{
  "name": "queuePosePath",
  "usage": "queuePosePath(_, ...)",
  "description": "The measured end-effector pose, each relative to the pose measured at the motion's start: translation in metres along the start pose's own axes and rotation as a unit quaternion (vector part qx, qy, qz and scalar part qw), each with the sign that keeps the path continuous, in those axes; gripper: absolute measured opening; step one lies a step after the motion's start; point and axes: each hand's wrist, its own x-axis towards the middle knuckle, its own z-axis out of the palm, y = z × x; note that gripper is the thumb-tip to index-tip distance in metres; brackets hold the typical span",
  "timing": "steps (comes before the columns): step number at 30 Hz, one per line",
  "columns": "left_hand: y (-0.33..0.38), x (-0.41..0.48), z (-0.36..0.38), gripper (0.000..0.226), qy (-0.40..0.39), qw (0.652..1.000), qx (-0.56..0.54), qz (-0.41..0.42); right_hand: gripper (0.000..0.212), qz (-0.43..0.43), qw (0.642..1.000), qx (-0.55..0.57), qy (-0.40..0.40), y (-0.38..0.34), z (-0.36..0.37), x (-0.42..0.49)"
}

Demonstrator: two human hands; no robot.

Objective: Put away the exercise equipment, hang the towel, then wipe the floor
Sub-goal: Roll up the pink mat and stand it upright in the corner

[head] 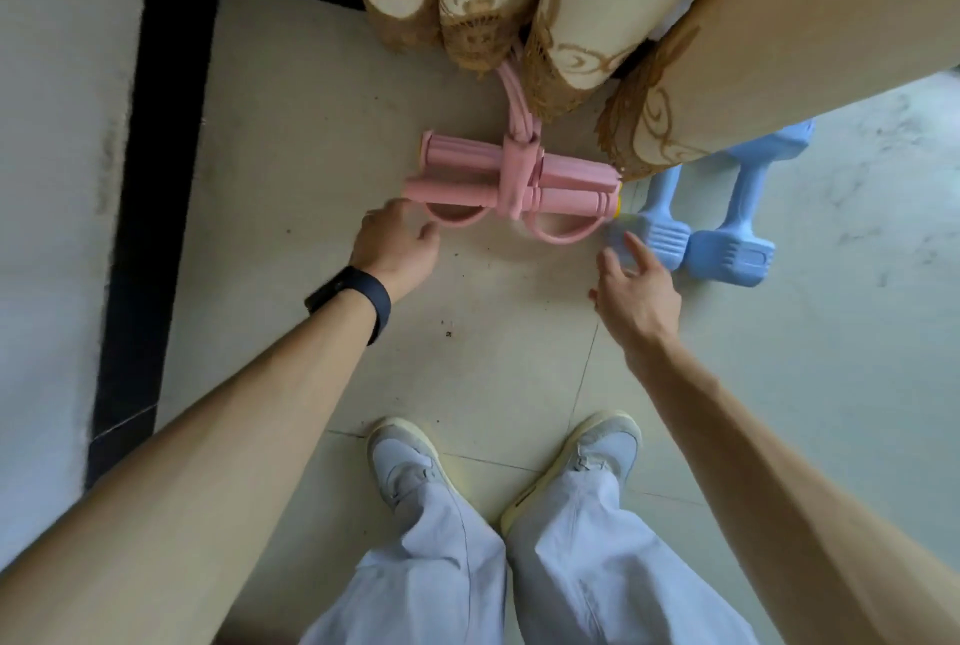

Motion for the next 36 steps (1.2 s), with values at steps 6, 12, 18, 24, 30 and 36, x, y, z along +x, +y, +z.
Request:
queuePosePath(6,0.018,-0.131,-0.055,0.051,-0.059,0.996,0.069,-0.021,0.043,-0.024,0.994,-0.048,-0.091,-0.023,-0.073,-0.16)
queuePosePath(12,0.075,-0.298,-0.19,0.05,-0.01,0.994,0.102,0.034,0.037,-0.205,0.951,-0.184,-0.139,-0.126,-0.181,-0.323)
queuePosePath(18,0.106,-0.439,-0.304,0.045,0.136,0.977,0.1,0.129,0.033,-0.471,0.829,-0.277,-0.124,-0.213,-0.264,-0.431)
queuePosePath(24,0.112,-0.564,-0.338,0.047,0.251,0.964,0.065,0.066,0.032,-0.618,0.725,-0.278,-0.125,-0.256,-0.316,-0.498)
queuePosePath(30,0.109,-0.686,-0.282,0.053,0.35,0.932,0.006,-0.095,0.044,-0.721,0.615,-0.231,-0.22,-0.257,-0.353,-0.562)
queuePosePath(36,0.105,-0.809,-0.197,0.051,0.41,0.878,-0.061,-0.24,0.038,-0.786,0.48,-0.228,-0.315,-0.215,-0.387,-0.615)
